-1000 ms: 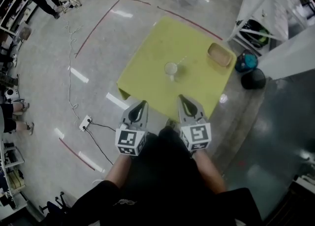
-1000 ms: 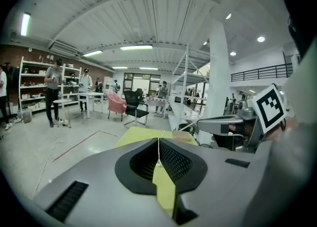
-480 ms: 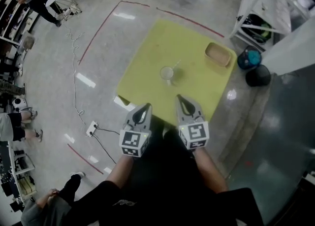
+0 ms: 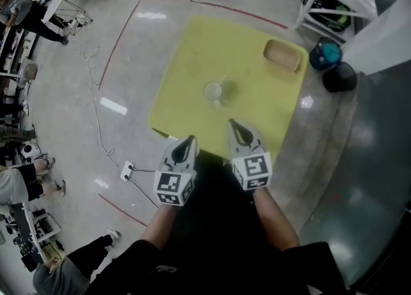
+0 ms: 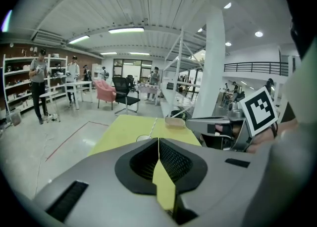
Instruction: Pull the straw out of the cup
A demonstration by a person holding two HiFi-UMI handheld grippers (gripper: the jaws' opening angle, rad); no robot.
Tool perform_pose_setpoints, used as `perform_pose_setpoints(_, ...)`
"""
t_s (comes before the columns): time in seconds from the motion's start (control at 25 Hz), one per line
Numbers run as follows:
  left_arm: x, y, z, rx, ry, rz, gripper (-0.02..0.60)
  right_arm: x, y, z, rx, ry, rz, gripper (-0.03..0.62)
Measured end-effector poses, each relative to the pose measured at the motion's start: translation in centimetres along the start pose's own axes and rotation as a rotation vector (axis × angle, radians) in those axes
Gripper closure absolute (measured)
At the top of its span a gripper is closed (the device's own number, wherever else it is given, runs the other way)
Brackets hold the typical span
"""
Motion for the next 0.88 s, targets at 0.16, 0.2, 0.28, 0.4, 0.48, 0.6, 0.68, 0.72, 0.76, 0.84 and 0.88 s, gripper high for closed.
perform_pose_setpoints(0.16, 1.2, -0.6, 0.8, 0.016, 0.002, -0.011, 0.534, -0.1, -0.6, 1.7, 0.027, -0.003, 0.003, 0.577)
perform_pose_setpoints(0.2, 1.6, -0.7, 1.0, 0.016, 0.001, -0.011, 0.534, -0.1, -0.6, 2.2, 0.029, -0.003, 0.003, 0.577)
perform_pose_setpoints(0.28, 2.4, -0.9, 1.3, 0.02, 0.0, -0.019, 0.534, -0.1, -0.7, 3.3, 0.041, -0.009, 0.007, 0.577)
perform_pose_setpoints(0.4, 3.6, -1.3, 1.7, 0.033, -0.004, -0.038, 0.534, -0.4, -0.9, 4.7, 0.067, -0.019, 0.005, 0.577)
perform_pose_setpoints(0.48, 4.3, -1.3, 2.2, 0.038, -0.012, -0.048, 0.534, -0.8, -0.8, 5.6, 0.081, -0.03, 0.002, 0.577)
perform_pose_setpoints(0.6, 5.0, -1.2, 3.4, 0.036, -0.031, -0.058, 0.534, -1.5, -0.5, 7.2, 0.092, -0.052, 0.004, 0.577)
perform_pose_setpoints(0.68, 5.3, -1.3, 4.2, 0.036, -0.043, -0.063, 0.534, -1.8, -0.6, 8.1, 0.101, -0.059, 0.005, 0.577)
perform_pose_setpoints(0.72, 5.5, -1.4, 4.5, 0.037, -0.049, -0.066, 0.534, -1.9, -0.6, 8.6, 0.108, -0.062, 0.006, 0.577)
perform_pose_setpoints(0.76, 5.7, -1.5, 4.8, 0.039, -0.054, -0.071, 0.534, -2.0, -0.7, 9.0, 0.115, -0.066, 0.007, 0.577)
perform_pose_setpoints(0.84, 6.2, -1.8, 5.4, 0.044, -0.063, -0.082, 0.534, -2.3, -0.8, 9.8, 0.128, -0.075, 0.012, 0.577)
perform_pose_setpoints(0.88, 6.4, -1.9, 5.6, 0.047, -0.067, -0.086, 0.534, -2.5, -0.9, 10.2, 0.132, -0.081, 0.013, 0.577)
Point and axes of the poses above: the fingertips, and each gripper's own axes: z forward along the fingers, x to its left, y out of its top, the point moved 2 cm from there along -z, backward along the fingers, and after that the axes turned 15 degrees about z, right-handed, at the moved point
